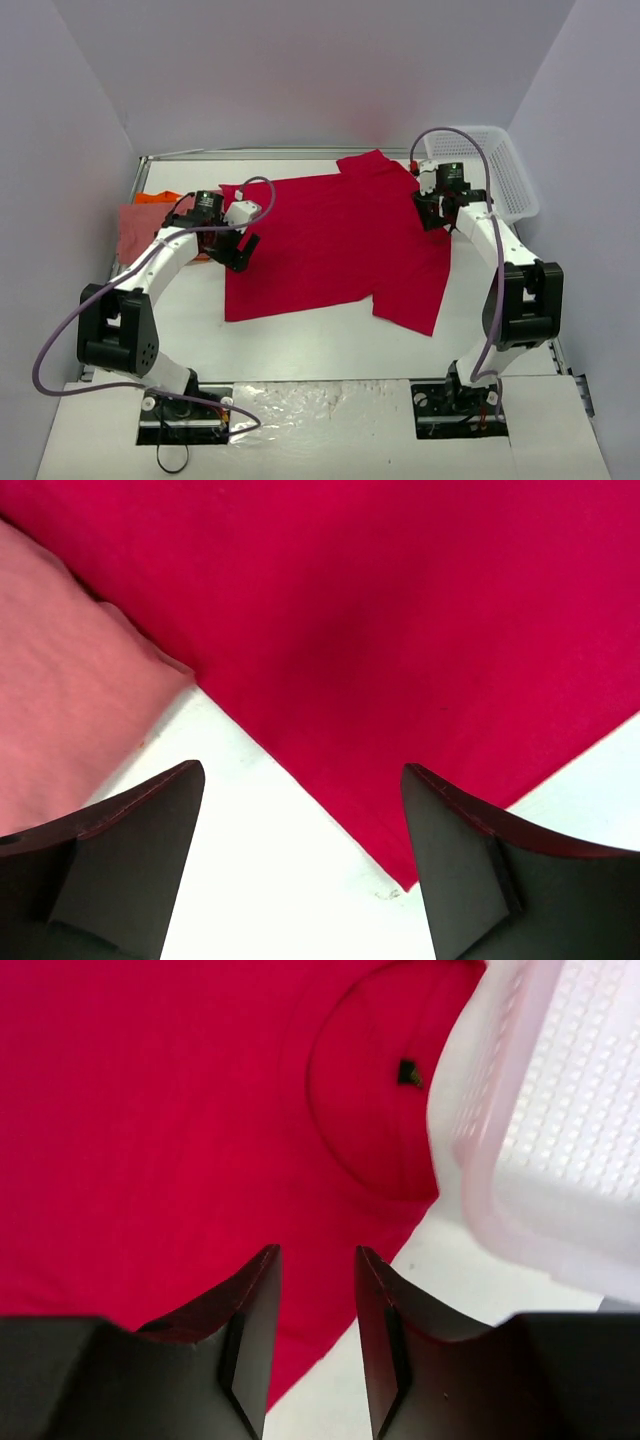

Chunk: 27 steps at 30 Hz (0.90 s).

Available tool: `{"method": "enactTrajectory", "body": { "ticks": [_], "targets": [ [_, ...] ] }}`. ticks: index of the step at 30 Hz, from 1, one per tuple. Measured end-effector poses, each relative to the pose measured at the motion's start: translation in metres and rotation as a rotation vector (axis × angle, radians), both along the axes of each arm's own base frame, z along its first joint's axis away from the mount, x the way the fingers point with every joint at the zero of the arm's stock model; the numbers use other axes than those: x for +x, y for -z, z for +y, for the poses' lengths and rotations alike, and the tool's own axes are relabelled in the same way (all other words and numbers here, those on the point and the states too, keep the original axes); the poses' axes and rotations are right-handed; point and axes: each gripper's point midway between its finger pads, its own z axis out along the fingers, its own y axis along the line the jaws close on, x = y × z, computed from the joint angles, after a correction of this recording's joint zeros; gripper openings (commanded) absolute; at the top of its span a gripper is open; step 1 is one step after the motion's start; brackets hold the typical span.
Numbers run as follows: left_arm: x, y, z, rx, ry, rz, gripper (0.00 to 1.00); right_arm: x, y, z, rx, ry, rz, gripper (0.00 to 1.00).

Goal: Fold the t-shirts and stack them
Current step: Flatten out the tshirt

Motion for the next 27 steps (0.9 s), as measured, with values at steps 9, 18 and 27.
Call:
{"method": "enactTrajectory", "body": {
  "ticks": [9, 18, 27],
  "targets": [
    [-0.032, 0.001, -0.004, 0.013, 0.116, 0.016, 0.76, -0.046, 0.026, -0.008, -0.047, -0.029, 0.099, 0.38],
    [-0.079, 0.029, -0.009, 0.102, 0.322, 0.111, 0.69, -0.054, 0.036, -0.016, -0.083, -0.017, 0.129, 0.41],
    [-0.101, 0.044, -0.005, 0.186, 0.428, 0.130, 0.70, -0.057, 0.055, -0.017, -0.091, -0.019, 0.187, 0.42]
  ]
}}
